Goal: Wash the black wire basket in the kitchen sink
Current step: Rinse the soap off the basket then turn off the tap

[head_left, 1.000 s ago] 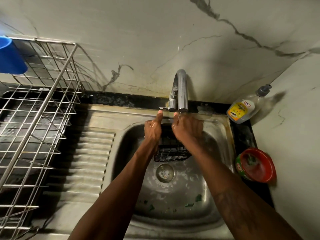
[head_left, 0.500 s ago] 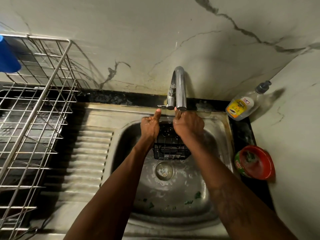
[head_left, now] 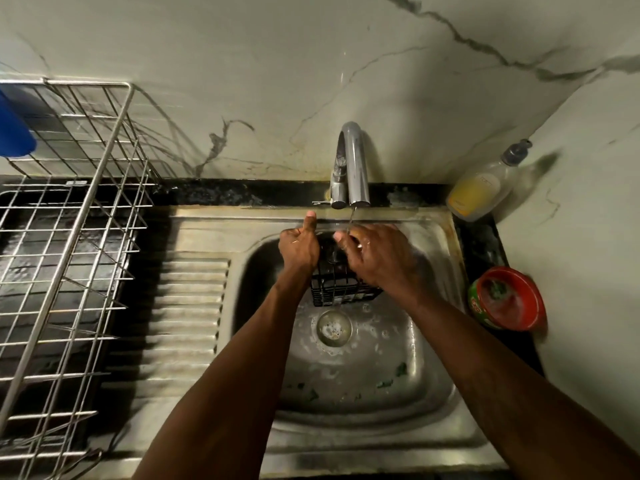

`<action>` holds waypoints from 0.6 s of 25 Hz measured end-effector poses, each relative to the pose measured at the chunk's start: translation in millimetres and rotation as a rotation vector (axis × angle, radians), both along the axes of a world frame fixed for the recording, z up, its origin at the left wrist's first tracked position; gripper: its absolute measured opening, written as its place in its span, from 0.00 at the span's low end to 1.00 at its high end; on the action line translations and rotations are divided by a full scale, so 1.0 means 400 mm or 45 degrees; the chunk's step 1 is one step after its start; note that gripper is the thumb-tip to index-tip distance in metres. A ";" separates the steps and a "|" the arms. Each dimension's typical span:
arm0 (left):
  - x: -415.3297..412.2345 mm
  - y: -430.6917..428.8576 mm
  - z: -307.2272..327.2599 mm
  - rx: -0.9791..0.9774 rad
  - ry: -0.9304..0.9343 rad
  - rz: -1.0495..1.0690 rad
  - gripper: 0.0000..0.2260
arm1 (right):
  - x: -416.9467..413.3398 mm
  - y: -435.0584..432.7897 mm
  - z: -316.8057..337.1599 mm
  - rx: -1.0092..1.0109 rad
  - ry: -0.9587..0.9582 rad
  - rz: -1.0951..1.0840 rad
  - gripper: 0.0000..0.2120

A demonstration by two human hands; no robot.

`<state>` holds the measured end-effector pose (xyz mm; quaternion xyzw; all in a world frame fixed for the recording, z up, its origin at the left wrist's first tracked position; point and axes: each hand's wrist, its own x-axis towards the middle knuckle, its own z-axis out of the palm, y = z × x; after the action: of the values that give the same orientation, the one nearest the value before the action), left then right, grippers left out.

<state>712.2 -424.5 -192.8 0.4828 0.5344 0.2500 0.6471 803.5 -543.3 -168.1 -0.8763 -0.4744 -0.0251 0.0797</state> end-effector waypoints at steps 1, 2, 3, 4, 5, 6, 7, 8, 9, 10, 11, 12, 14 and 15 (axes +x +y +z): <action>0.001 -0.009 0.012 0.036 0.022 -0.028 0.20 | -0.002 0.020 0.010 -0.035 0.040 -0.179 0.30; 0.004 -0.016 0.021 0.069 0.034 -0.040 0.22 | -0.005 0.049 0.022 -0.092 0.073 -0.342 0.30; 0.005 -0.020 0.024 0.088 0.045 -0.039 0.23 | -0.012 0.079 0.028 -0.135 0.119 -0.452 0.29; 0.004 -0.020 0.027 0.111 0.064 -0.028 0.24 | -0.026 0.104 0.035 -0.146 0.141 -0.492 0.28; 0.000 -0.013 0.031 0.135 0.086 -0.016 0.25 | -0.045 0.130 0.038 -0.123 0.112 -0.458 0.27; -0.006 -0.006 0.036 0.169 0.115 0.013 0.26 | -0.069 0.147 0.047 -0.075 0.076 -0.355 0.25; -0.013 0.005 0.035 0.179 0.135 0.048 0.26 | -0.093 0.153 0.049 -0.036 0.053 -0.193 0.23; -0.020 0.014 0.027 0.187 0.135 0.079 0.27 | -0.105 0.144 0.046 -0.011 0.063 -0.003 0.20; -0.029 0.014 0.020 0.178 0.129 0.091 0.26 | -0.110 0.115 0.025 0.005 0.069 0.180 0.19; -0.038 0.010 0.019 0.161 0.121 0.084 0.25 | -0.103 0.075 0.008 0.011 0.067 0.305 0.19; -0.045 0.008 0.019 0.141 0.118 0.062 0.24 | -0.081 0.032 -0.001 0.025 0.066 0.338 0.21; -0.045 0.010 0.019 0.117 0.109 0.032 0.23 | -0.048 -0.005 -0.006 0.072 0.100 0.265 0.24; -0.036 0.022 0.007 0.078 0.063 -0.032 0.22 | 0.014 -0.036 -0.005 0.245 0.194 0.016 0.23; -0.025 0.022 0.005 0.087 0.039 -0.059 0.22 | 0.037 -0.028 -0.005 0.324 0.211 -0.085 0.23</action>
<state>702.1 -415.7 -190.8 0.5206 0.5243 0.2456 0.6275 818.2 -554.4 -170.3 -0.8735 -0.4298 -0.0153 0.2281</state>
